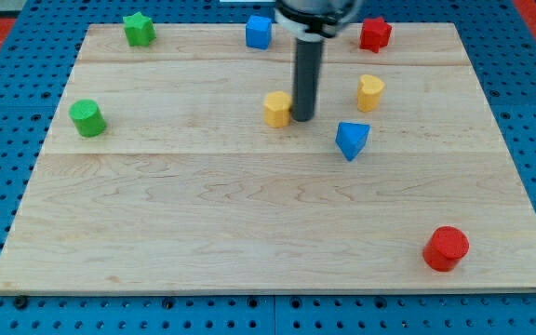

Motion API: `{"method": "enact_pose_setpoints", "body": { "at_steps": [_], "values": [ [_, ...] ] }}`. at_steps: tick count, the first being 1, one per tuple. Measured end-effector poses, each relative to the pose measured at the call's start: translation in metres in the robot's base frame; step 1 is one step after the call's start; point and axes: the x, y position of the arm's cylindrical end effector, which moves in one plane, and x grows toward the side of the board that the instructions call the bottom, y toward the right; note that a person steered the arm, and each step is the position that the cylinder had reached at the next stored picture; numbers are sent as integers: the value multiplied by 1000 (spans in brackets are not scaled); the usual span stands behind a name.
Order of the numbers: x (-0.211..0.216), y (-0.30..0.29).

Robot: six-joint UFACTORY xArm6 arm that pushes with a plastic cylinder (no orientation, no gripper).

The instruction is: Push the red circle diagonally to the green circle

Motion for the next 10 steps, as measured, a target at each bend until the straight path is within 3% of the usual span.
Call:
{"method": "enact_pose_setpoints", "body": {
  "at_steps": [1, 2, 3, 4, 5, 6, 7, 8, 10],
  "values": [
    [-50, 21],
    [-44, 83],
    [23, 117],
    [8, 85],
    [-33, 71],
    [-39, 122],
    [4, 129],
    [5, 141],
    [-1, 73]
  ]
}}
